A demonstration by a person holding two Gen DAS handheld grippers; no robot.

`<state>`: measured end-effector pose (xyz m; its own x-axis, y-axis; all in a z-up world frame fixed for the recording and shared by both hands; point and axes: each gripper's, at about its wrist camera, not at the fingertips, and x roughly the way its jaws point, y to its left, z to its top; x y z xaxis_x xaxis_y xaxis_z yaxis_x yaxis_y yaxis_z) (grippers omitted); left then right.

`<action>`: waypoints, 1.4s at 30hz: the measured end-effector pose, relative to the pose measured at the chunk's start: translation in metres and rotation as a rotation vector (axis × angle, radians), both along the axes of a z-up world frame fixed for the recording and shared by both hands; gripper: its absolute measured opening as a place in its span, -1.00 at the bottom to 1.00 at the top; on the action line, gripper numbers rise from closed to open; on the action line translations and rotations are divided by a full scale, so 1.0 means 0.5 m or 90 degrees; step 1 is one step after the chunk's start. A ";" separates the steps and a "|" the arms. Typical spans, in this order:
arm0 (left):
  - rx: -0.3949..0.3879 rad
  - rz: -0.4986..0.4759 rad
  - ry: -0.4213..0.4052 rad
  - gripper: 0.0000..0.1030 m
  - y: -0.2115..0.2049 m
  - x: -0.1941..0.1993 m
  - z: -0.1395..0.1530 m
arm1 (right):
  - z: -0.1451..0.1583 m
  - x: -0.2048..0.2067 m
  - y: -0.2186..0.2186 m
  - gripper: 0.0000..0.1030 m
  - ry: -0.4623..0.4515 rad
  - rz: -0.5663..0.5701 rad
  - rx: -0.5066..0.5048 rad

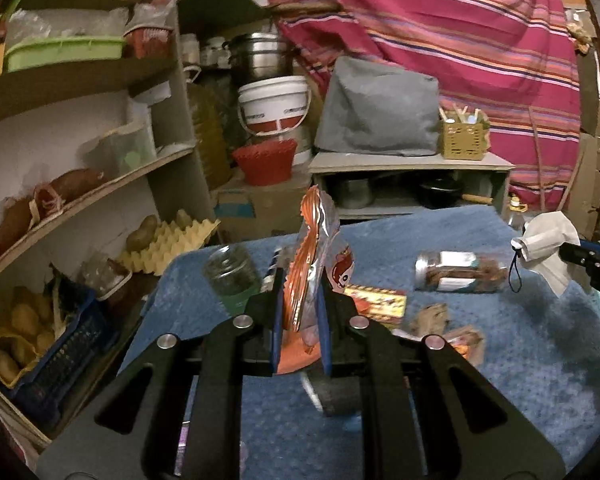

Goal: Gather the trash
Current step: 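Carry the tissue and orange wrapper over the blue basket and release them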

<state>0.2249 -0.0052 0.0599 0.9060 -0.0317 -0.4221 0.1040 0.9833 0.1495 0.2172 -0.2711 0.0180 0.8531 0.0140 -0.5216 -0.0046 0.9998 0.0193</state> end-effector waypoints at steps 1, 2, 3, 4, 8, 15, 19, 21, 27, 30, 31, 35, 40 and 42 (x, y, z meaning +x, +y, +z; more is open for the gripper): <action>0.002 -0.004 -0.001 -0.75 -0.011 -0.003 0.002 | 0.002 -0.011 -0.016 -0.70 -0.001 -0.004 -0.002; 0.004 -0.011 -0.002 -0.75 -0.025 -0.007 0.003 | 0.002 -0.019 -0.028 -0.70 0.001 -0.008 -0.003; 0.006 -0.017 -0.002 -0.75 -0.043 -0.011 0.004 | 0.001 -0.025 -0.037 -0.70 0.002 -0.011 -0.005; 0.007 -0.024 -0.001 -0.75 -0.060 -0.015 0.004 | 0.000 -0.036 -0.059 -0.70 0.003 -0.019 -0.007; 0.010 -0.055 0.005 -0.75 -0.142 -0.023 0.001 | -0.004 -0.078 -0.136 -0.70 0.007 -0.052 -0.007; 0.007 -0.135 0.015 -0.75 -0.325 -0.062 -0.027 | -0.006 -0.165 -0.282 -0.70 0.016 -0.126 -0.027; 0.006 -0.190 0.034 -0.75 -0.439 -0.095 -0.053 | -0.014 -0.214 -0.356 -0.70 0.023 -0.163 -0.034; 0.005 -0.215 0.042 -0.75 -0.494 -0.110 -0.067 | -0.021 -0.238 -0.392 -0.70 0.029 -0.183 -0.036; -0.023 -0.274 0.083 -0.75 -0.626 -0.151 -0.107 | -0.048 -0.299 -0.491 -0.70 0.053 -0.240 -0.047; -0.038 -0.302 0.101 -0.75 -0.694 -0.165 -0.121 | -0.061 -0.327 -0.538 -0.70 0.064 -0.263 -0.044; -0.042 -0.311 0.107 -0.75 -0.717 -0.170 -0.126 | -0.065 -0.333 -0.552 -0.70 0.067 -0.268 -0.041; -0.067 -0.342 0.143 -0.75 -0.775 -0.174 -0.144 | -0.074 -0.349 -0.593 -0.70 0.071 -0.284 -0.035; -0.052 -0.361 0.148 -0.75 -0.827 -0.184 -0.159 | -0.081 -0.359 -0.617 -0.70 0.071 -0.298 -0.026; -0.048 -0.370 0.159 -0.72 -0.842 -0.181 -0.164 | -0.084 -0.360 -0.623 -0.70 0.071 -0.300 -0.023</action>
<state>0.1344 -0.4260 -0.0220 0.6066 -0.5268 -0.5954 0.6470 0.7624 -0.0154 0.0373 -0.5823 -0.0241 0.7005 -0.3804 -0.6038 0.4495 0.8924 -0.0407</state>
